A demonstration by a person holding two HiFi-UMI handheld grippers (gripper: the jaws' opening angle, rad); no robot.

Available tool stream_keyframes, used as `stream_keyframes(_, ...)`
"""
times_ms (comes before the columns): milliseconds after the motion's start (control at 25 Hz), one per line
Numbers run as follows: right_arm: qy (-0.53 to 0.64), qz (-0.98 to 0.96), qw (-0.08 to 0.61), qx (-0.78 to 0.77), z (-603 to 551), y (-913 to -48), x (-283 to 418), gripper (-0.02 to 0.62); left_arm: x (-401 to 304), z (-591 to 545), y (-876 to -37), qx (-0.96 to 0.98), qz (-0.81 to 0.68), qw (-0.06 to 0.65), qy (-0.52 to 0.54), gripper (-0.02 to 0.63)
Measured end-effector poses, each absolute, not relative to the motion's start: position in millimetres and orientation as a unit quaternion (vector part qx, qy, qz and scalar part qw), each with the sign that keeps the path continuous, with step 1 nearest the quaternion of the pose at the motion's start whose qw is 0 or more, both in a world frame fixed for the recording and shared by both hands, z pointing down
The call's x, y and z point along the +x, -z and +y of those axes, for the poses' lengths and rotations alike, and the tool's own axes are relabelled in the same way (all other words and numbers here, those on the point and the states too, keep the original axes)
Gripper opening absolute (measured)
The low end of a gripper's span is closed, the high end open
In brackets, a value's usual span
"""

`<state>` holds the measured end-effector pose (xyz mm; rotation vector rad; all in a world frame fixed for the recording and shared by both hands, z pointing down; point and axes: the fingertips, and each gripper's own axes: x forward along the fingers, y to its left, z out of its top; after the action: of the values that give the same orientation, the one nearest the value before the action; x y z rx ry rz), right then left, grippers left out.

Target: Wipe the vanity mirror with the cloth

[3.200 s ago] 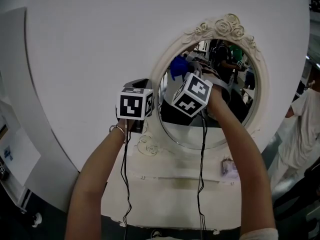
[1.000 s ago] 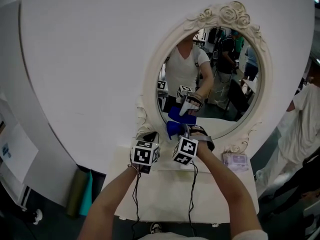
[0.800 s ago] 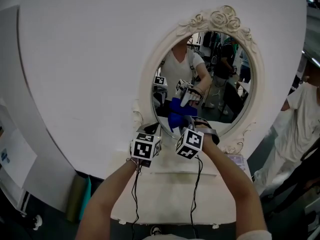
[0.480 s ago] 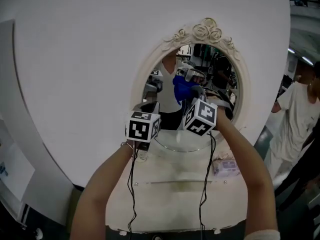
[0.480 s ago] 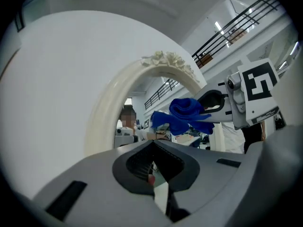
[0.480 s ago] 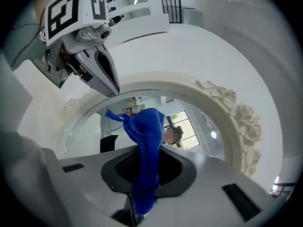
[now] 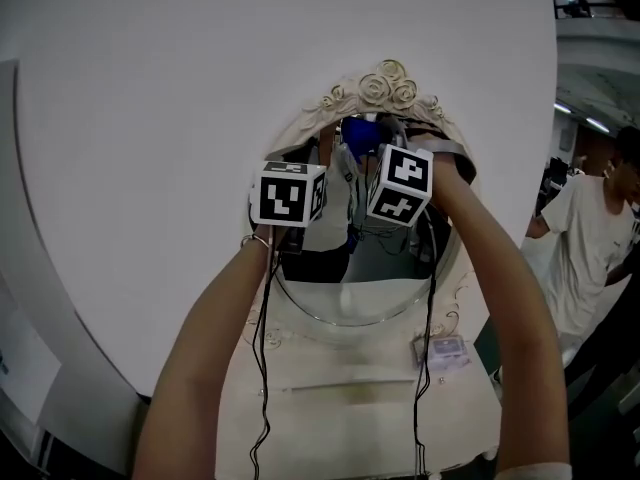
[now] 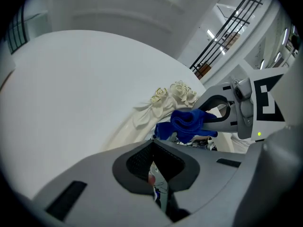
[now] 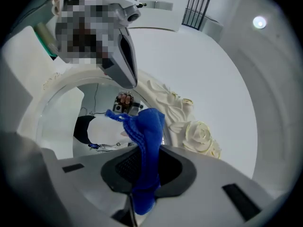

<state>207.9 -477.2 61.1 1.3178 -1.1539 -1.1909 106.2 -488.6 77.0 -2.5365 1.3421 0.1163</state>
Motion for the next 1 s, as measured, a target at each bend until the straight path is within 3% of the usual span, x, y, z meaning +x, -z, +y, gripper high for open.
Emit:
stream_keyframes(480, 0.522, -0.428, 0.514, 0.529, -487, -47, 208, 0.066, 114, -494, -61, -0.875, 0.457, 0.148, -0.053, 0.003)
stream_keyframes(1000, 0.499, -0.461, 0.523, 0.514, -489, -102, 205, 0.066, 117, -497, -126, -0.881, 0.459, 0.116, -0.023, 0.003)
